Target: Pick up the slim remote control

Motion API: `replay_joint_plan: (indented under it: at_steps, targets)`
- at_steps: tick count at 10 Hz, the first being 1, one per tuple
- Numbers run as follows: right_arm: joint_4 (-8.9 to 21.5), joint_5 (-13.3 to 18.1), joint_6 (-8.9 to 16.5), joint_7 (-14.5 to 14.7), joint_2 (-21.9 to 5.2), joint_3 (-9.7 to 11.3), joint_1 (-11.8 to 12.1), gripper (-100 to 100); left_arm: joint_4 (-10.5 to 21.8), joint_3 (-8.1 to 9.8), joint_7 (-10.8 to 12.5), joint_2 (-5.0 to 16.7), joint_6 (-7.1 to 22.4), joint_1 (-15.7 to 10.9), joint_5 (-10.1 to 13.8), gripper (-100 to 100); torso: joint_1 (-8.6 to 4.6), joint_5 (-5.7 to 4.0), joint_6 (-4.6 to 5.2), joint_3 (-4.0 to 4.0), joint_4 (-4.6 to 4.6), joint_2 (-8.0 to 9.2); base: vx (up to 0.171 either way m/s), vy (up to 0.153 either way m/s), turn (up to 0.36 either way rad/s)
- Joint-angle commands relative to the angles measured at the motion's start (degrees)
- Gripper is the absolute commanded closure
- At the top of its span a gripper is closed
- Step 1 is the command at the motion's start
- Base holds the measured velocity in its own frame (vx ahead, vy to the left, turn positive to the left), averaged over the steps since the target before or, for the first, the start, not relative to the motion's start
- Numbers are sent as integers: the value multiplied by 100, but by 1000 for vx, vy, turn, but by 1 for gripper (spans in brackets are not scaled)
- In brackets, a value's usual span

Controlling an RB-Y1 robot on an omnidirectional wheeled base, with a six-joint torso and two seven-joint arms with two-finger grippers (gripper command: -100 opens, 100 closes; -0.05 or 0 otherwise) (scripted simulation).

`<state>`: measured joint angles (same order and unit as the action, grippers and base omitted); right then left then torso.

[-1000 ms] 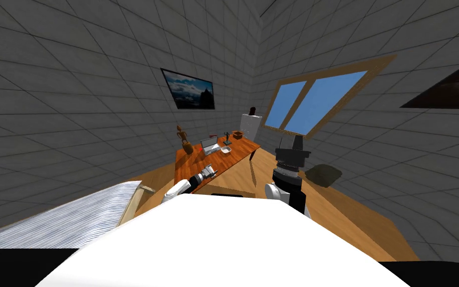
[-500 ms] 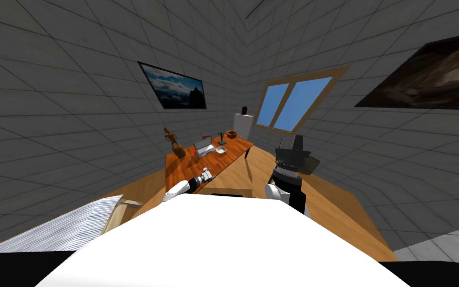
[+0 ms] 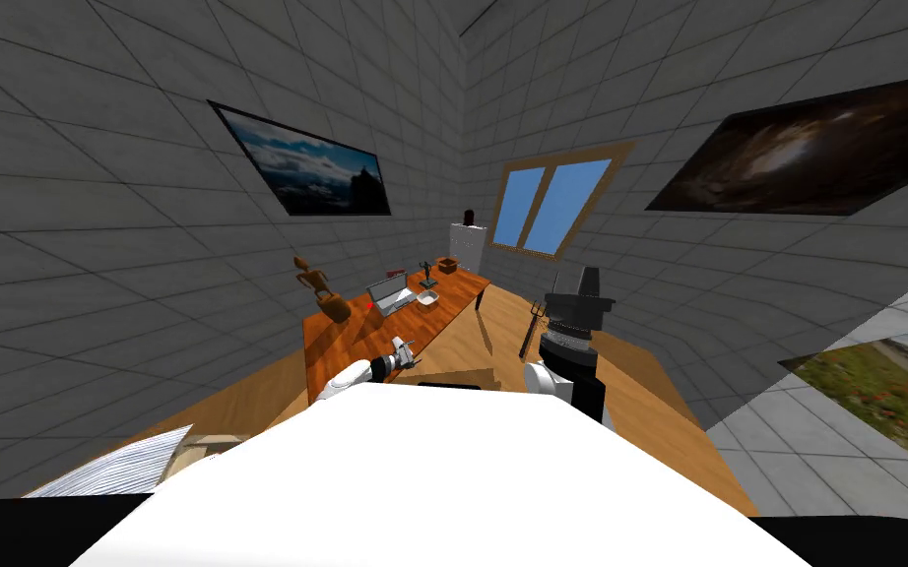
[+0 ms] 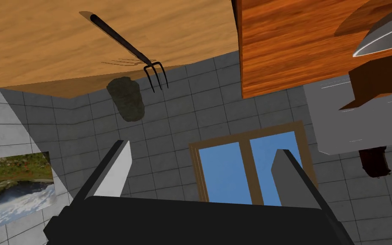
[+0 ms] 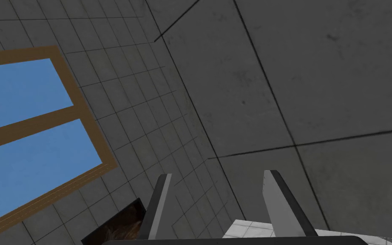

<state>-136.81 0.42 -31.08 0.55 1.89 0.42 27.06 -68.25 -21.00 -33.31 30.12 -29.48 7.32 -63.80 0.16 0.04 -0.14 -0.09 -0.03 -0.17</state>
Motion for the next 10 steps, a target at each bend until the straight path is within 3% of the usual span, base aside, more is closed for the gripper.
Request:
replay_joint_plan:
  at_steps: [1, 2, 5, 7, 8, 9, 10]
  targets:
    - [0, 0, 0, 0, 0, 0, 0, 0, 286, -147, -30, 99, 9, -103, -286, -100, 0, 0, 0, 0, 0, 0, 10, 6, -375]
    - [0, 0, 0, 0, 0, 1, -2, 0, 317, -147, -30, 99, 9, -103, -468, -100, -2, -1, 9, -1, 1, -2, 10, 21, -221]
    - [0, 0, 0, 0, 0, 0, 0, 0, 930, -350, -180, 229, -48, -284, -975, -100, 4, 1, 1, -3, -1, -5, 18, 25, -280]
    - [0, 0, 0, 0, 0, 0, 0, 0, 979, -350, -180, 229, -48, -284, -1207, -100, 5, 1, -1, -3, -1, -5, 9, 21, -87]
    - [0, 0, 0, 0, 0, 0, 0, 0, 1294, -440, -244, 287, -76, -371, -1383, -100, 0, 0, -2, -1, -1, -2, 15, 11, -324]
    - [0, 0, 0, 0, 0, 1, -1, 0, 1294, -440, -244, 287, -76, -371, -1506, -100, -1, -1, 6, -3, 0, -5, 13, 24, -212]
    - [0, 0, 0, 0, 0, 0, 0, 0, 1596, -522, -301, 340, -103, -453, -1695, -100, 2, 0, -1, -2, -1, -4, 12, 28, -262]
